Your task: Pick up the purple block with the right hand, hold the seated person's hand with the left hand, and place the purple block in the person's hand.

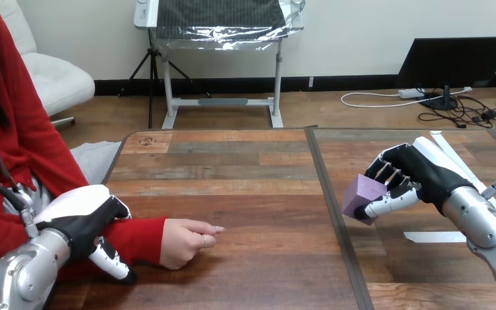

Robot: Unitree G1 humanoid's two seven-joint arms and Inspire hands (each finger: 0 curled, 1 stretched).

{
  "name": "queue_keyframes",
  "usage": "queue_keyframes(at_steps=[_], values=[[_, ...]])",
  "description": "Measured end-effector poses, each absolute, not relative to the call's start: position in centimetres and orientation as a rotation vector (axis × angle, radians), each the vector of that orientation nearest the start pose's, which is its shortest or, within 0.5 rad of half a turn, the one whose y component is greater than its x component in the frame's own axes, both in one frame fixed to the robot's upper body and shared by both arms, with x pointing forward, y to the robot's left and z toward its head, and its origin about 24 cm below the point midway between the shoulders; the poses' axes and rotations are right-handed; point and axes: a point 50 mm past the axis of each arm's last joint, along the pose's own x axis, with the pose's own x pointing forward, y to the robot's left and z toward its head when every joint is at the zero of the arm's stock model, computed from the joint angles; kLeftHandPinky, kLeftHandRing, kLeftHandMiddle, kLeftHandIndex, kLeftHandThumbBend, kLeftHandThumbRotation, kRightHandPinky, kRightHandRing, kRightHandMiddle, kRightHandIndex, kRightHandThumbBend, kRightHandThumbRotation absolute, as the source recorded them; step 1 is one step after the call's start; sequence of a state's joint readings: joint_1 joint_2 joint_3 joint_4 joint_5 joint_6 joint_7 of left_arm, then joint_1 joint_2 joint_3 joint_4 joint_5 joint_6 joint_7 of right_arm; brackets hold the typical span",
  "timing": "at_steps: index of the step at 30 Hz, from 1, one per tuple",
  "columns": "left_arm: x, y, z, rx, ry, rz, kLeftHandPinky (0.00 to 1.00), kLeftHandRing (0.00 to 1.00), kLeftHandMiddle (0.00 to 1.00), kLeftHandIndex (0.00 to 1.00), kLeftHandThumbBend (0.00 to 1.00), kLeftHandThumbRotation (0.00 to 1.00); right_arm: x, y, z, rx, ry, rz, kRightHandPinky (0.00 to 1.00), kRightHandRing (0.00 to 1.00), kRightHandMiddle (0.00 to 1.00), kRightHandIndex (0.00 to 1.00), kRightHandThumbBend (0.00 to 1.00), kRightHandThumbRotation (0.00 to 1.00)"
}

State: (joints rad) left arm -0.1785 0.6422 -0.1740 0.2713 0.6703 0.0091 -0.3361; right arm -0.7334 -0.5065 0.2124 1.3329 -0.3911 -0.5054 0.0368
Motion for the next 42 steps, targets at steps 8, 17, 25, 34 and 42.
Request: queue_keyframes(at_steps=[8, 17, 25, 34, 42], values=[[27.55, 25.05, 3.61, 1.275, 0.325, -0.37, 0.26, 0.32, 0.4, 0.45, 0.78, 0.0, 34.3, -25.74, 3.62, -0.915, 0.201, 0.213, 0.43, 0.44, 0.48, 0.49, 0.83, 0.0], [27.35, 24.81, 3.29, 1.239, 0.301, -0.339, 0.28, 0.33, 0.41, 0.43, 0.75, 0.0, 34.3, -25.77, 3.59, -0.915, 0.205, 0.211, 0.43, 0.45, 0.48, 0.49, 0.84, 0.0], [27.25, 24.82, 3.2, 1.208, 0.301, -0.328, 0.29, 0.34, 0.42, 0.43, 0.73, 0.0, 34.3, -25.74, 3.58, -0.915, 0.205, 0.212, 0.43, 0.45, 0.48, 0.49, 0.83, 0.0], [27.24, 24.95, 3.21, 1.192, 0.31, -0.316, 0.28, 0.33, 0.4, 0.42, 0.73, 0.0, 34.3, -25.64, 3.53, -0.913, 0.206, 0.218, 0.43, 0.44, 0.47, 0.48, 0.83, 0.0], [27.25, 24.92, 3.26, 1.179, 0.307, -0.315, 0.25, 0.31, 0.38, 0.4, 0.73, 0.0, 34.32, -25.45, 3.47, -0.909, 0.203, 0.222, 0.42, 0.44, 0.47, 0.47, 0.83, 0.0]])
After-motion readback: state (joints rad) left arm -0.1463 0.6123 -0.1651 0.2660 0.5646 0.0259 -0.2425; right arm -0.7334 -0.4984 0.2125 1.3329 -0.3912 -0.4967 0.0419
